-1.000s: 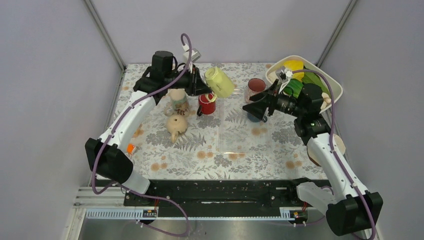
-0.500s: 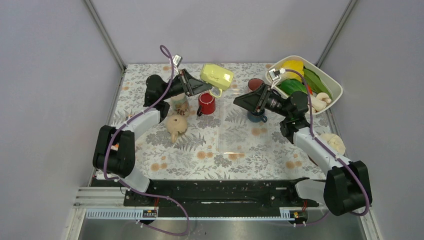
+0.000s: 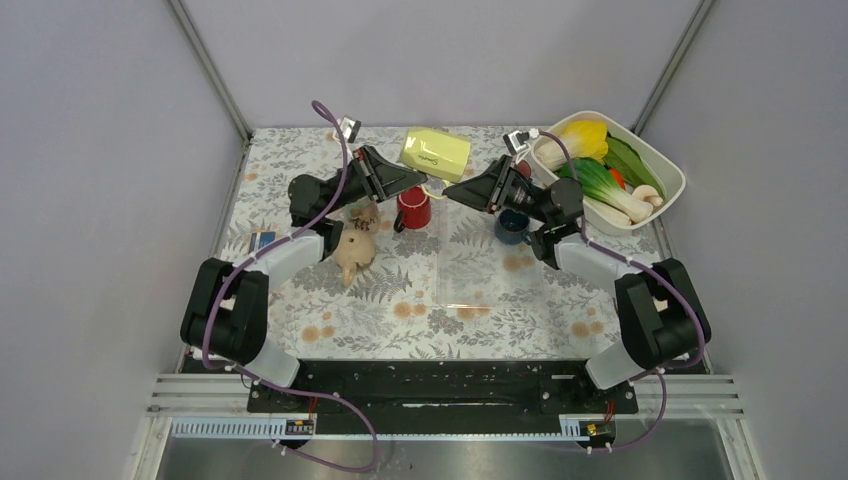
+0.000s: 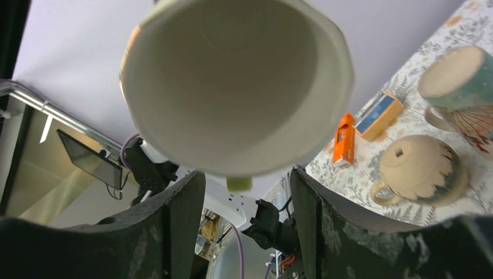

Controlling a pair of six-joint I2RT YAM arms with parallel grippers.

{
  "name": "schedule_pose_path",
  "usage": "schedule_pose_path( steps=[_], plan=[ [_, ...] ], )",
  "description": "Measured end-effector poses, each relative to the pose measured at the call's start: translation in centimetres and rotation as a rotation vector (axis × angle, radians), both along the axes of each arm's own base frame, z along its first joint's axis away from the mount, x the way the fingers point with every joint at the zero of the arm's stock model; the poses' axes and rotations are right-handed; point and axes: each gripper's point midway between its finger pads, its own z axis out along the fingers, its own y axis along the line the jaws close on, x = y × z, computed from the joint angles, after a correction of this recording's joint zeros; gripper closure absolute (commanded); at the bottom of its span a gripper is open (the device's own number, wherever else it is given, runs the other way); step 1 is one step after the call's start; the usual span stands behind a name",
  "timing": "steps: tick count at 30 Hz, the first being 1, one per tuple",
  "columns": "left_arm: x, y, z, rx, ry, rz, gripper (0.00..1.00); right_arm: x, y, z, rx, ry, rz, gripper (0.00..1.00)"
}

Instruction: Turn the mug right side up

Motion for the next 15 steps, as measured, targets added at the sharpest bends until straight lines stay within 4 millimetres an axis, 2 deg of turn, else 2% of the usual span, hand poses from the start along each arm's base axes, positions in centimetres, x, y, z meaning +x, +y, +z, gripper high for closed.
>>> schedule_pose_path(
  steps=[4,7,15],
  plan=[
    [-0.7,-0.7,-0.1,-0.009,0.002,-0.020,1.00,-0.7,0.6,1.4,0.045,-0.031,0.032,0.39],
    [-0.9,-0.8,0.3,-0.022,-0.012,-0.022,1.00,-0.8,0.8,1.8,0.063,-0.038,0.038,0.41],
    [-0.3,-1.5,-0.4,-0.036,0.013,-0.012,1.00,-0.3,1.3,1.3,0.080,0.000,0.042,0.49]
  ],
)
